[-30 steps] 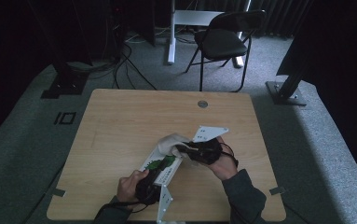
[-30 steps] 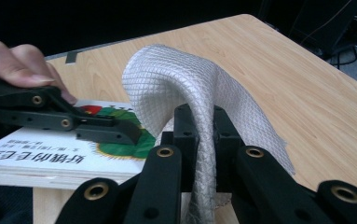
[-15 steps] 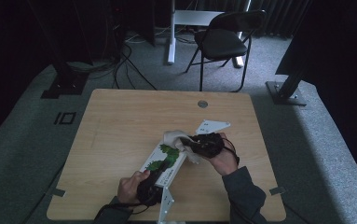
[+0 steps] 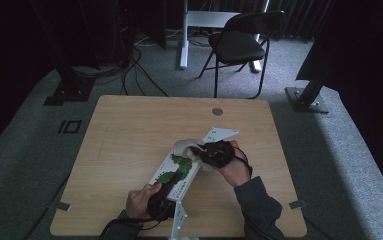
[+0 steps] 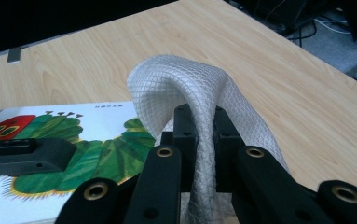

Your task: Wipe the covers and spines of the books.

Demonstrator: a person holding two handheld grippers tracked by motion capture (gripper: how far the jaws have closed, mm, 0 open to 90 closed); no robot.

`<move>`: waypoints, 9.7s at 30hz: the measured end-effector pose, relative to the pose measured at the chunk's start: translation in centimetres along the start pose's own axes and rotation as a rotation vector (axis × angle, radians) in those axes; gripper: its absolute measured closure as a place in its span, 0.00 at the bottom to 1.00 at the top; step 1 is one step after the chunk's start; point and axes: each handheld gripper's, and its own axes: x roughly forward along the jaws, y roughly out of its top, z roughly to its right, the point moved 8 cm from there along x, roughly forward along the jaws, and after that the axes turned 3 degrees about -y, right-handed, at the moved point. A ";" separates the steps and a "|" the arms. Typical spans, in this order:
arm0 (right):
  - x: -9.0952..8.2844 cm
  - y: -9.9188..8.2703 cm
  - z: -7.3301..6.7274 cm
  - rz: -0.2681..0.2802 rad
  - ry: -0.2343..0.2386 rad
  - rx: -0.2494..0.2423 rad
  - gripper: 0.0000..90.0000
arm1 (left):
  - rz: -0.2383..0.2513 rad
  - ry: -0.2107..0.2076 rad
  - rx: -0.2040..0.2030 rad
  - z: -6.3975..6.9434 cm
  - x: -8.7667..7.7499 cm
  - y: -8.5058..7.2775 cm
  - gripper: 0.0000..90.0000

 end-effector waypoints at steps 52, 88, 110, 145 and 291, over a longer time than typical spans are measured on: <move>2.3 0.9 -3.0 -0.075 0.083 -0.054 0.93 | 0.006 0.029 0.016 0.1 -0.1 0.2 0.87; 4.0 1.0 -5.6 -0.155 0.154 -0.122 0.93 | 0.005 0.028 0.034 0.3 0.0 0.2 0.87; 3.8 1.5 -9.4 -0.146 0.336 -0.214 0.93 | 0.009 0.030 0.037 0.2 -0.1 0.3 0.87; 4.0 1.0 -7.7 -0.174 0.268 -0.209 0.93 | 0.014 0.017 0.024 0.3 -0.1 0.2 0.86; -2.3 -5.7 5.1 -0.059 -0.129 0.134 0.94 | 0.095 -0.115 -0.326 -2.6 -0.8 -0.7 0.86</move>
